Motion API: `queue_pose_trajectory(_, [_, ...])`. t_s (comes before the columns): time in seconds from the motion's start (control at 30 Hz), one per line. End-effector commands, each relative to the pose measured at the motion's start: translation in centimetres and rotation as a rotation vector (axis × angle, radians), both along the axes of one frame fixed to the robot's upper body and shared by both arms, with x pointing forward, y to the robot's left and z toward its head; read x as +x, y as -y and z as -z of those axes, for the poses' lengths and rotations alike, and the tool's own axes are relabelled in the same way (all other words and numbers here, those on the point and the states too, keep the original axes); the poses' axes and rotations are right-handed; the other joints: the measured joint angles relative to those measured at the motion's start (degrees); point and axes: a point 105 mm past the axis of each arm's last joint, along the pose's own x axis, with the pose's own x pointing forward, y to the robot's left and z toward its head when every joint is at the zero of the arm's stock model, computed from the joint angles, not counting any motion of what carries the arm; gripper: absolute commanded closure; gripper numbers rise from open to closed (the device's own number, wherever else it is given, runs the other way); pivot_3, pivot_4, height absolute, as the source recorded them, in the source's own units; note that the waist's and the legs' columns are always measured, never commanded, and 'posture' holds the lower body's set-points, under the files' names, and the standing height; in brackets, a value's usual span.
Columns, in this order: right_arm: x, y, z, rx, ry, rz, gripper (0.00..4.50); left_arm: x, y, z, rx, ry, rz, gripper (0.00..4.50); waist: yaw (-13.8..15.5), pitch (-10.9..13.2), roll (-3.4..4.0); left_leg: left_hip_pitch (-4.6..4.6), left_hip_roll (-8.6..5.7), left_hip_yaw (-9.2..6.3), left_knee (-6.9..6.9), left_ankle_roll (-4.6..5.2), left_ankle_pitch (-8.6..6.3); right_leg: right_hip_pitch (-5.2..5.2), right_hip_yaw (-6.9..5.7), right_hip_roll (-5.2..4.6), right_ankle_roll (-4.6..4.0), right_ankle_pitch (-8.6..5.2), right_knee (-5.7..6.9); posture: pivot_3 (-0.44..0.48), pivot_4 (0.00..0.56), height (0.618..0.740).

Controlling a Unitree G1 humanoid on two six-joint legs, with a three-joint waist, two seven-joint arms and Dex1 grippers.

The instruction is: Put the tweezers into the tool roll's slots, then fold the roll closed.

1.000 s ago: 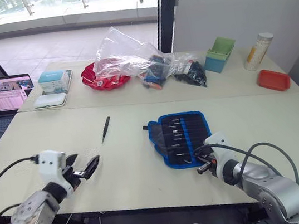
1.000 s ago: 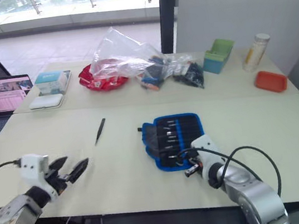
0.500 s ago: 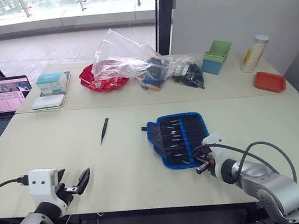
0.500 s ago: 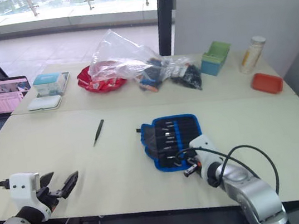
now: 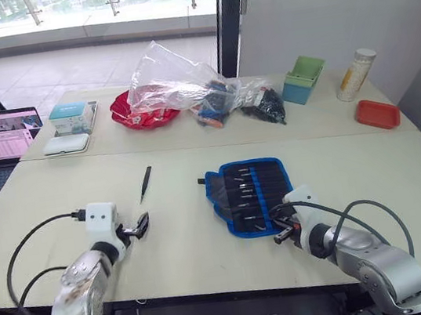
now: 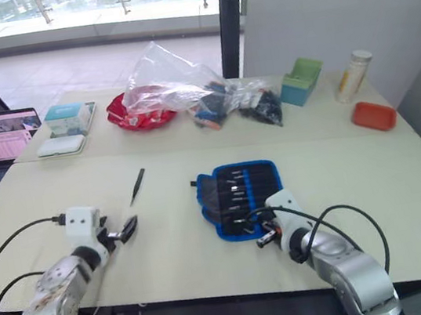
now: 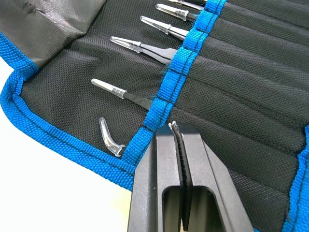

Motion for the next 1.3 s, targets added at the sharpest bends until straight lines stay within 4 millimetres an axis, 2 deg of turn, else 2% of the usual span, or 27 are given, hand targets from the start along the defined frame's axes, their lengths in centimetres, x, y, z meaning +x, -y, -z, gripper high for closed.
queue_pose_trajectory(0.03, [-1.0,0.8,3.2,-0.034,-0.140,0.039,4.50,1.3,-0.3,2.0,0.019,-0.048,-0.041,0.02,0.08,-0.10,0.09,0.06,0.00,0.00,0.00,0.00,0.00,0.00,0.00,0.00,0.00,0.00,-0.01,0.000,0.150,0.740])
queue_pose_trajectory(0.23, [-1.0,1.0,3.1,-0.039,-0.135,0.044,4.50,3.4,1.3,3.4,0.021,-0.072,0.011,0.02,0.34,-0.58,0.83,0.29,-0.02,0.00,0.01,0.00,0.01,0.06,0.00,-0.01,0.42,-0.24,-0.02,0.000,0.150,0.740])
queue_pose_trajectory(0.37, [-1.0,1.0,3.1,-0.042,-0.133,0.046,4.50,4.6,3.1,3.6,0.014,-0.069,0.067,1.13,0.56,-0.74,0.94,0.30,-0.05,0.00,0.02,0.00,0.01,0.12,0.00,-0.03,0.44,-0.24,-0.03,0.000,0.150,0.740])
queue_pose_trajectory(0.5, [-1.0,1.1,3.0,-0.043,-0.130,0.050,4.50,5.1,4.4,3.7,0.005,-0.064,0.114,2.47,0.58,-0.77,0.94,0.30,-0.06,0.00,0.03,0.00,0.02,0.22,0.00,-0.03,0.46,-0.24,-0.02,0.000,0.150,0.740])
queue_pose_trajectory(0.7, [-0.9,1.1,3.0,-0.041,-0.123,0.054,4.50,5.4,4.2,3.2,-0.018,-0.049,0.095,4.44,0.51,-0.77,0.94,0.30,-0.06,0.00,0.02,0.00,0.02,0.37,0.01,-0.03,0.47,-0.25,-0.03,0.000,0.150,0.740])
queue_pose_trajectory(0.83, [-0.9,1.1,3.0,-0.040,-0.122,0.056,4.50,6.0,3.3,1.6,-0.011,0.010,0.072,4.48,0.51,-0.77,0.93,0.30,-0.06,0.00,0.02,-0.01,0.02,0.36,0.00,-0.03,0.48,-0.26,-0.04,0.000,0.150,0.740])
queue_pose_trajectory(1.03, [-1.0,1.0,3.0,-0.038,-0.123,0.054,4.50,6.8,3.8,-3.8,0.025,0.186,0.169,4.48,0.32,-0.56,0.55,0.15,-0.04,-0.01,0.00,-0.03,0.03,0.16,0.00,-0.01,0.47,-0.25,-0.03,0.000,0.150,0.740])
queue_pose_trajectory(1.13, [-1.0,1.0,3.0,-0.038,-0.124,0.054,4.50,6.7,5.7,-7.2,0.043,0.267,0.301,4.48,-0.01,-0.48,0.42,-0.18,-0.02,-0.02,-0.02,-0.05,0.04,-0.13,0.00,0.01,0.35,-0.18,-0.02,0.000,0.150,0.740])
queue_pose_trajectory(1.23, [-1.0,1.0,3.0,-0.039,-0.124,0.052,4.50,5.8,9.6,-10.3,-0.012,0.273,0.522,4.48,-0.07,-0.36,0.29,-0.31,-0.03,-0.04,-0.03,-0.05,0.04,-0.21,-0.03,0.01,0.09,-0.03,-0.02,0.000,0.150,0.740])
queue_pose_trajectory(1.3, [-1.0,1.0,3.0,-0.040,-0.126,0.051,4.50,4.5,12.3,-11.2,-0.059,0.208,0.700,4.48,-0.27,-0.34,0.29,-0.33,-0.04,-0.05,-0.01,-0.05,0.05,-0.19,-0.03,0.00,0.09,-0.03,-0.02,0.000,0.150,0.740])
